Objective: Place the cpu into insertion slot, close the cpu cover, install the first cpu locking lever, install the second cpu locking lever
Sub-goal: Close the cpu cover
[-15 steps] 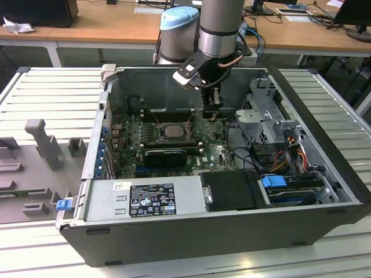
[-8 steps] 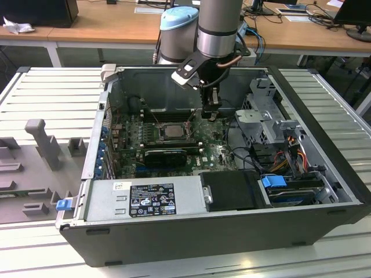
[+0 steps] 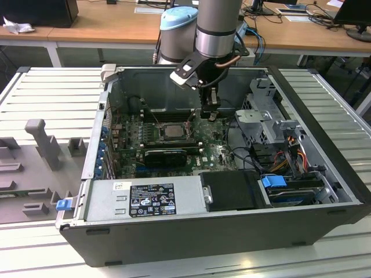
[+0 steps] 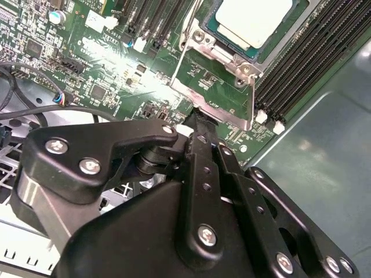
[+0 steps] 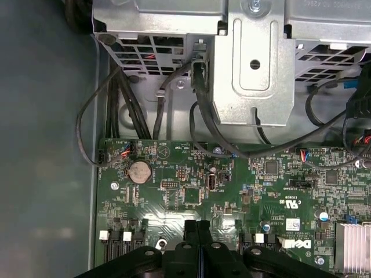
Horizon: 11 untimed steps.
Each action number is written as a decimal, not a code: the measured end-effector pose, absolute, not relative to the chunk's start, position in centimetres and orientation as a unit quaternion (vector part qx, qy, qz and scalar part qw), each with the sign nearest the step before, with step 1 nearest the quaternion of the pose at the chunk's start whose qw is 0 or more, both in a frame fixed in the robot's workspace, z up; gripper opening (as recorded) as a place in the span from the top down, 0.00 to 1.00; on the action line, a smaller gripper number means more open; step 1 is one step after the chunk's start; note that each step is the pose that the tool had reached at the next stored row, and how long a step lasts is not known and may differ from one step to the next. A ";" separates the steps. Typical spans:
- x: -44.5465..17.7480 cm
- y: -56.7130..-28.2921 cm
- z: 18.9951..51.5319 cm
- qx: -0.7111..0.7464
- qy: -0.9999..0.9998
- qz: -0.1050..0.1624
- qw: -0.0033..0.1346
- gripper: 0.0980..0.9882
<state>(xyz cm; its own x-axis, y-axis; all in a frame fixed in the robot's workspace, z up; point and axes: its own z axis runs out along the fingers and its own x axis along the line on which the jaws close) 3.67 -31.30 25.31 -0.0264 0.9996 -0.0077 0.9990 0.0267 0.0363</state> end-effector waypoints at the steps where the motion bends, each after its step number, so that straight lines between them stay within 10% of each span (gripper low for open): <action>1: 3.6 -31.3 25.3 0.698 0.716 0.010 0.015 0.99; 11: 3.4 -31.3 25.3 0.698 0.716 0.010 0.015 0.99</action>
